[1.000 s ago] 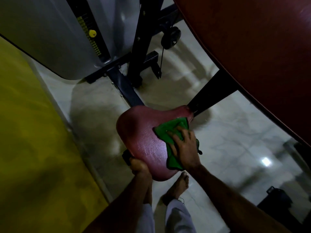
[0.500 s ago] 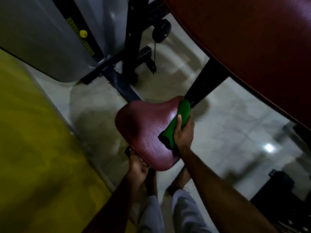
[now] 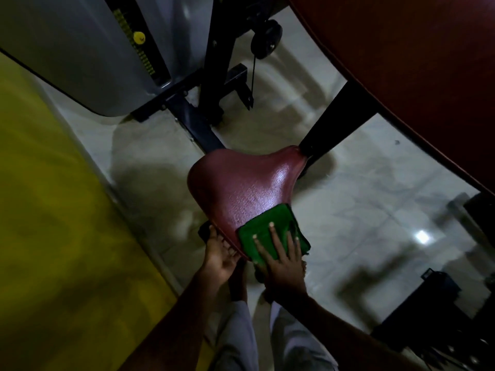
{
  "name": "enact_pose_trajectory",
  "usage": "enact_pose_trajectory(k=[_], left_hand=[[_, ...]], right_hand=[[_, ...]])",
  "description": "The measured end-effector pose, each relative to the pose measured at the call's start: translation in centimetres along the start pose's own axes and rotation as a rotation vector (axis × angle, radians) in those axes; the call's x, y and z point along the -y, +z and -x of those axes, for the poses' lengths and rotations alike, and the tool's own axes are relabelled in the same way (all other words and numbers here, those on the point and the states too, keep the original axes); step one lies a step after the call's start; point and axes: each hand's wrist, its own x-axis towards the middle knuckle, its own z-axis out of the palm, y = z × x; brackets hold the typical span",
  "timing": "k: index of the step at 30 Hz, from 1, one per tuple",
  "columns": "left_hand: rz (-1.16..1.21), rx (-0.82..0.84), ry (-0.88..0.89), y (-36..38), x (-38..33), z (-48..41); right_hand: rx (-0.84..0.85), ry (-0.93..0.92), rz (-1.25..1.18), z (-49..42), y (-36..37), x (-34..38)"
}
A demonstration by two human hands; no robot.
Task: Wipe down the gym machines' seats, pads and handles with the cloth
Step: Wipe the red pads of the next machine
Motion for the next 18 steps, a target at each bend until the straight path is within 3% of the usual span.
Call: enact_pose_trajectory(k=[4, 9, 14, 18], left_hand=[[0.153, 0.083, -0.010, -0.5, 0.3, 0.3], [0.276, 0.156, -0.061, -2.1, 0.5, 0.2], [0.441, 0.172, -0.072, -3.2, 1.1, 0.1], [0.484, 0.166, -0.055, -3.0, 0.8, 0.7]], right_hand=[[0.046, -0.436, 0.170, -2.0, -0.8, -0.9], [0.101, -0.847, 0.137, -7.3, -1.7, -1.9], [0.327, -1.072, 0.106, -13.8, -2.5, -0.3], [0.425, -1.119, 0.147, -17.8, -3.0, 1.3]])
